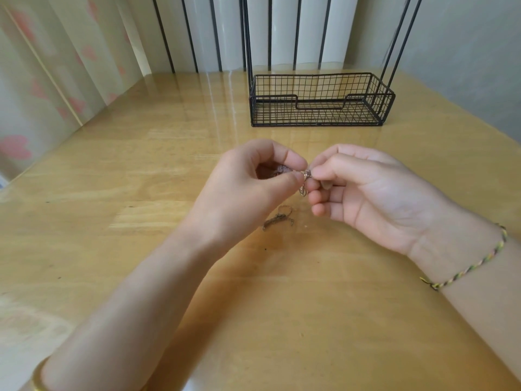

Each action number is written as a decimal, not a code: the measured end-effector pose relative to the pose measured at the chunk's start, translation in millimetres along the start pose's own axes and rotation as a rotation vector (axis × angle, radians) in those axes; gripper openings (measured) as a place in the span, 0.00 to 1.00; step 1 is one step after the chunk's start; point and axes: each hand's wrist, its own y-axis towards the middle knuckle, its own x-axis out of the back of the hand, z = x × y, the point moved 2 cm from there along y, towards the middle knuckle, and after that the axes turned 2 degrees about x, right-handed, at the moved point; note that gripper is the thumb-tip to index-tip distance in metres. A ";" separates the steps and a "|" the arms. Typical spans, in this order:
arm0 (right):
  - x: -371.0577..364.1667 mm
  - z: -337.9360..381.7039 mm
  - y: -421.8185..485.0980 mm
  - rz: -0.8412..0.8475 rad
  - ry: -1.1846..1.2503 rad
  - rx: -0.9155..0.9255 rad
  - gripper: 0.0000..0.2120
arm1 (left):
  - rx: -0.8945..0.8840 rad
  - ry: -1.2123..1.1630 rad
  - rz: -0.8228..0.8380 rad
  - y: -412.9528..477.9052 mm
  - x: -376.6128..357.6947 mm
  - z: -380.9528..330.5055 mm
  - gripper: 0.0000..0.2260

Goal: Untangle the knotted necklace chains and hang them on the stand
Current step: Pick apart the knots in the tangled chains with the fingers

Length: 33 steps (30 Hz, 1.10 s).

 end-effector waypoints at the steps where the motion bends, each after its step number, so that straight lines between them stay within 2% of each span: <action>1: 0.5 0.1 0.1 -0.002 0.002 0.000 0.09 | -0.029 0.029 -0.008 -0.5 -0.7 -1.1 0.04; 10: 1.8 -2.8 1.4 -0.043 -0.005 -0.041 0.05 | -0.338 0.467 -0.162 -0.6 -2.1 -2.5 0.06; 15: 0.2 -2.7 1.4 -0.054 0.027 -0.059 0.06 | -0.464 0.548 -0.151 -1.5 -4.3 0.4 0.03; 21: -0.8 -3.8 0.6 -0.055 0.019 -0.077 0.06 | -0.360 0.390 -0.069 -1.1 -12.4 5.1 0.06; 27: 3.8 -2.0 1.7 -0.173 0.015 -0.019 0.08 | -0.219 0.373 -0.173 1.7 -5.4 9.7 0.04; 33: 4.4 -0.3 1.5 -0.160 0.043 -0.012 0.08 | -0.159 0.209 -0.185 2.6 -4.2 8.2 0.05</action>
